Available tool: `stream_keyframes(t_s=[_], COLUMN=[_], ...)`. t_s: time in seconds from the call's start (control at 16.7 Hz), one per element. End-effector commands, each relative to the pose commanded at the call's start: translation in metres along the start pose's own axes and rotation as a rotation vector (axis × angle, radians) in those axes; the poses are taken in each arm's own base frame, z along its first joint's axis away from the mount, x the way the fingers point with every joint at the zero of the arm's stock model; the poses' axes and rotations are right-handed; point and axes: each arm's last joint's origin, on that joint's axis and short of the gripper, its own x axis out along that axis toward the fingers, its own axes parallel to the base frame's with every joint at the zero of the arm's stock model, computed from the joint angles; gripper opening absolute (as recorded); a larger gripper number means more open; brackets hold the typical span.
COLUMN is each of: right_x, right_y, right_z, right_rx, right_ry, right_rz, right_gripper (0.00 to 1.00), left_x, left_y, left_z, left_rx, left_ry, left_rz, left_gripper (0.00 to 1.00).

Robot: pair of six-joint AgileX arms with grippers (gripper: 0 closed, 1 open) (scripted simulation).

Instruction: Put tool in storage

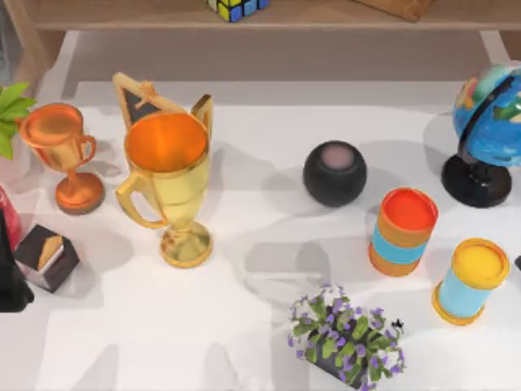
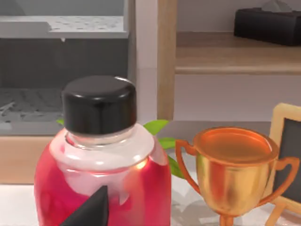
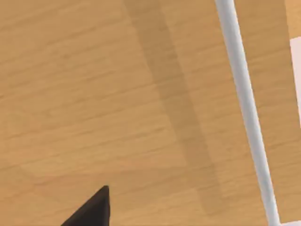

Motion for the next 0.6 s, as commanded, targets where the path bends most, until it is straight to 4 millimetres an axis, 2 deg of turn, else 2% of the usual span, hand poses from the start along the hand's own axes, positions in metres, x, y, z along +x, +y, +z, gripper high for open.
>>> stream_keyframes(t_s=[0.18, 0.3, 0.48, 0.6], right_x=[0.006, 0.011, 0.02, 0.026], right_y=[-0.009, -0.012, -0.012, -0.012], right_z=[-0.008, -0.006, 0.01, 0.03], right_rx=[0.264, 0.448, 0.69, 0.802], right_ry=[0.133, 0.232, 0.392, 0.501], right_rz=[0.084, 0.172, 0.347, 0.486], right_gripper=[1.0, 1.0, 1.0, 1.0], left_x=[0.0, 0.0, 0.0, 0.0], left_y=[0.0, 0.0, 0.0, 0.0], left_z=[0.0, 0.0, 0.0, 0.0], left_rx=[0.0, 0.0, 0.0, 0.0], left_ry=[0.0, 0.0, 0.0, 0.0], left_rz=[0.0, 0.0, 0.0, 0.0], left_gripper=[1.0, 1.0, 1.0, 1.0])
